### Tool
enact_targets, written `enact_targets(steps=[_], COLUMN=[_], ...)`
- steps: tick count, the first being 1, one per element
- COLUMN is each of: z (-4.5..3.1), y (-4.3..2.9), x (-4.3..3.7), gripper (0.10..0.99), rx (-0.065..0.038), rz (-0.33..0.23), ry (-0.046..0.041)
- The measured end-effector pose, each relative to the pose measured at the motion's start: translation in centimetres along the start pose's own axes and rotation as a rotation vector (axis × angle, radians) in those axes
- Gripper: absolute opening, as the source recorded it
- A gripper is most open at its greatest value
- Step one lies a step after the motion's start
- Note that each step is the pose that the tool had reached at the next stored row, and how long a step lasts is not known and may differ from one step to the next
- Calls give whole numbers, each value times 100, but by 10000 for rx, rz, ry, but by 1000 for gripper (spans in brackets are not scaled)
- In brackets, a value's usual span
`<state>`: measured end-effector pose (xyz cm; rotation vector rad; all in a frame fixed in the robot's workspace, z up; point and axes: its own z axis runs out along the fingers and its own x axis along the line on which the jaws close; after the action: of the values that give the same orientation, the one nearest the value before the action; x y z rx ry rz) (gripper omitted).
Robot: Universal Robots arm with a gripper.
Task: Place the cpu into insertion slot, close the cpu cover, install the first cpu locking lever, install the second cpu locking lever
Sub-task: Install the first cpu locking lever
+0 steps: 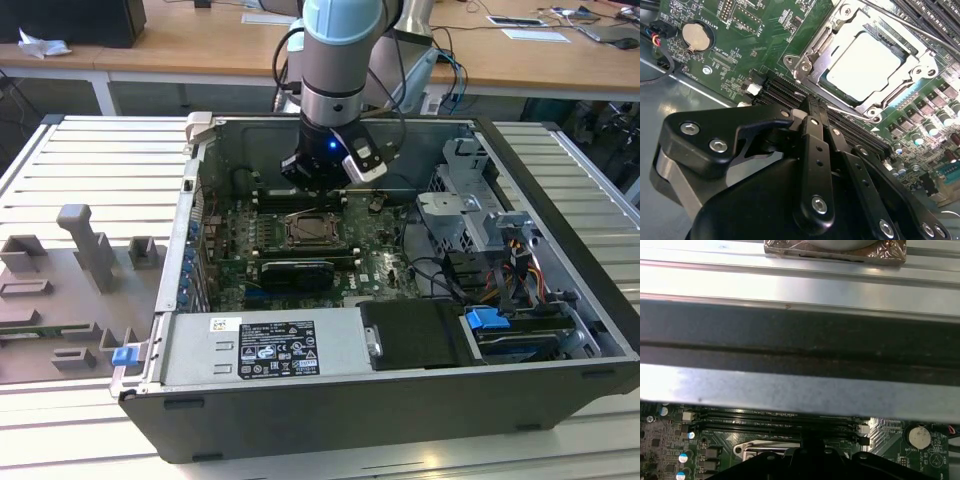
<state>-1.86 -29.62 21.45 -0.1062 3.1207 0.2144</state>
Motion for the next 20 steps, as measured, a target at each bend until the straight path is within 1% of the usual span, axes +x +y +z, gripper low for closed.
enact_targets(steps=[4,6,8,20], z=[23,53,66,100], y=[-3,-7,-9,-14], x=[1,2,2,3], gripper=[106,106,106,106], rx=[0,1,0,1], rz=[-1,0,-1,0], ry=[0,0,0,0])
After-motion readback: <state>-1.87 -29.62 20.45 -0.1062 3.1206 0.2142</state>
